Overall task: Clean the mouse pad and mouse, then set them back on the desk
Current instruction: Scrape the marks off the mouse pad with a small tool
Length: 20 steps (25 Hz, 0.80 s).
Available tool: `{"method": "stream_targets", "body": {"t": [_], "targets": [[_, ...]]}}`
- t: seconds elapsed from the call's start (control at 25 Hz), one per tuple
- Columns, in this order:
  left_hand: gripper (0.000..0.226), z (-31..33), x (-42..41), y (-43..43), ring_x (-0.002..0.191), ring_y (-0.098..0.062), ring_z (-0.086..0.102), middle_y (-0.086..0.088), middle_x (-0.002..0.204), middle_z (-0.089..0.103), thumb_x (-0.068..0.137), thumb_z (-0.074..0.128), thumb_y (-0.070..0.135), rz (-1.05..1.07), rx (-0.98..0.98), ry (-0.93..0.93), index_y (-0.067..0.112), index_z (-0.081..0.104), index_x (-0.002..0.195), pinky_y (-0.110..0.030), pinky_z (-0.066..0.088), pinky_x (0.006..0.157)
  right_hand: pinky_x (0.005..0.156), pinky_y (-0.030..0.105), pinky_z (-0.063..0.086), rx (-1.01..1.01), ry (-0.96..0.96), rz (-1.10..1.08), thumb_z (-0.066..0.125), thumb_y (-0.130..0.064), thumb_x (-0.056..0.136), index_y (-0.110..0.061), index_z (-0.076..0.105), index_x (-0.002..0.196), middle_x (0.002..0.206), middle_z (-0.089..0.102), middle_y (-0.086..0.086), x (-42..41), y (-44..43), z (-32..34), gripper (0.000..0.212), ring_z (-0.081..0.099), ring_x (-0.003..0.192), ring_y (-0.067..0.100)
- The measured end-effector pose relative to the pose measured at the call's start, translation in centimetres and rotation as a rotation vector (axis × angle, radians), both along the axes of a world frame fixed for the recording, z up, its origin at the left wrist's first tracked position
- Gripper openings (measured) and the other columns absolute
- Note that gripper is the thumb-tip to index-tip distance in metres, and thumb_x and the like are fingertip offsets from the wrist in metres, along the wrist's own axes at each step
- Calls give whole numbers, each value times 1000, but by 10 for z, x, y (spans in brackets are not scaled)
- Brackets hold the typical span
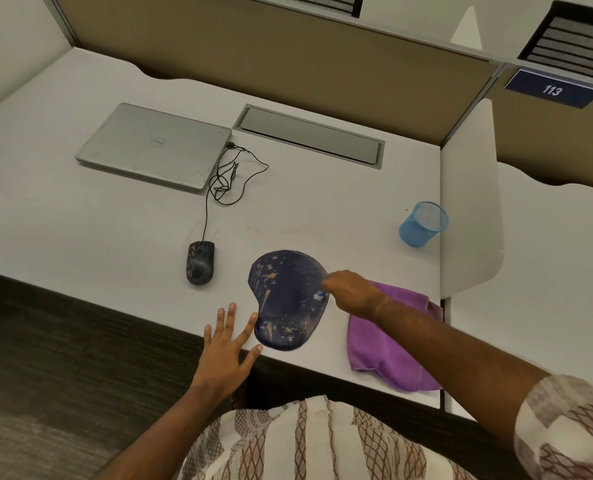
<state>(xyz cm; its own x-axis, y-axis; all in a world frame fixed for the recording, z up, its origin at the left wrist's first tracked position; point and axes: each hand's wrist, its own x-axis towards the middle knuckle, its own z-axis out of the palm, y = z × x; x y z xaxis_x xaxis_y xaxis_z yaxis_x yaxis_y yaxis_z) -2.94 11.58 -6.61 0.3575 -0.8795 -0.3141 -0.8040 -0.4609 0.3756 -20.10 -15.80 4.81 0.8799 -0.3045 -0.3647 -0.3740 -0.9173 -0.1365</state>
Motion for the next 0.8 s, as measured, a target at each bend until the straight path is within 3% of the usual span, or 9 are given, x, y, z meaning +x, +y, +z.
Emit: {"method": "stream_targets", "body": {"t": [0.2, 0.44, 0.56, 0.68, 0.8], "targets": [[73, -1, 1, 0, 152, -24, -32, 0, 167, -30, 94, 13, 75, -1, -5, 5, 48, -3, 160, -52, -14, 122, 84, 28, 44, -2, -28, -228, 44, -9, 100, -4, 66, 114, 114, 65, 14, 5, -20, 0, 27, 61, 100, 26], [74, -2, 1, 0, 153, -24, -29, -1, 168, -27, 95, 15, 75, 10, -18, 7, 47, -1, 161, -51, -15, 122, 92, 26, 44, 98, -63, -46, 43, -6, 100, -9, 64, 120, 116, 65, 10, -28, 34, -5, 30, 60, 107, 26], [72, -2, 1, 0, 153, -24, -30, -1, 168, -27, 95, 16, 75, 7, -17, 6, 48, -2, 160, -51, -15, 122, 92, 29, 47, 125, -118, -91, 46, 2, 95, -11, 66, 121, 115, 67, 9, -24, 33, -1, 34, 62, 105, 25], [73, -3, 1, 0, 153, -24, -29, -1, 168, -28, 95, 16, 75, 5, -16, 5, 48, -1, 160, -51, -16, 122, 81, 31, 47, 73, -164, -180, 48, -11, 98, -8, 69, 112, 104, 69, 10, 3, 10, 8, 25, 62, 92, 24], [73, -2, 1, 0, 153, -24, -31, 0, 167, -29, 94, 14, 76, 3, 0, -3, 48, -3, 160, -50, -18, 121, 75, 34, 46, 9, -120, -213, 47, -27, 101, -7, 68, 104, 101, 68, 12, 26, 0, 6, 29, 62, 88, 26]]}}
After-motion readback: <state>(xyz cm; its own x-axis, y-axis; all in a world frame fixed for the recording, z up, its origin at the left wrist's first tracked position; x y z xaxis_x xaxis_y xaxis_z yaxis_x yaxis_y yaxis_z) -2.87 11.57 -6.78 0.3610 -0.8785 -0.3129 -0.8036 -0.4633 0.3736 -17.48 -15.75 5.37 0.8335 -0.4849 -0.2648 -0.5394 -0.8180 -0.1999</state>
